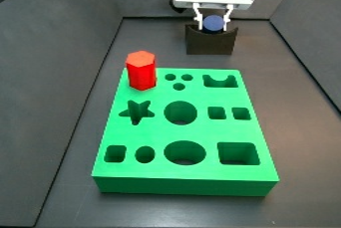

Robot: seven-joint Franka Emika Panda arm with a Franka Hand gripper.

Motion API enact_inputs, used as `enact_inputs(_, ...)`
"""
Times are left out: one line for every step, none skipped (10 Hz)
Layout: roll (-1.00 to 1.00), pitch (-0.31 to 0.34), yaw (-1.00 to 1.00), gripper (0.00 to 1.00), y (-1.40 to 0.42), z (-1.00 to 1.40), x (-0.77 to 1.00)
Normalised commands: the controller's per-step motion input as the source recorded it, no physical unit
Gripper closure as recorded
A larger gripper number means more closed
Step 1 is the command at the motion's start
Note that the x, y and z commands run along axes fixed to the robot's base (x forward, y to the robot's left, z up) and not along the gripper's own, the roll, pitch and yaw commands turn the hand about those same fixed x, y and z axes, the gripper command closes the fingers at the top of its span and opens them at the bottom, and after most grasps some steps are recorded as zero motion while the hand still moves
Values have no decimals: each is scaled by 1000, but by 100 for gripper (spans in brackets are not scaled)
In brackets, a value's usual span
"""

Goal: Pick up the oval object. Move up. Place the oval object on the fixture. Regrasp the oval object. Move to above the board. Insert the oval object.
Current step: Place the oval object on the fixture, then regrasp the oval object.

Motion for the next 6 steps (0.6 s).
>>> enact_inputs(0, 0, 0, 0, 0, 0, 0)
enact_inputs(86, -40, -49, 0, 0, 1000, 0)
enact_inputs(87, -34, -37, 0, -1, 1000, -9)
enact_inputs(87, -28, -17, 0, -3, 1000, -24)
enact_inputs(81, -13, 8, 0, -3, 1000, -33)
enact_inputs(75, -1, 15, 0, 0, 1000, -33)
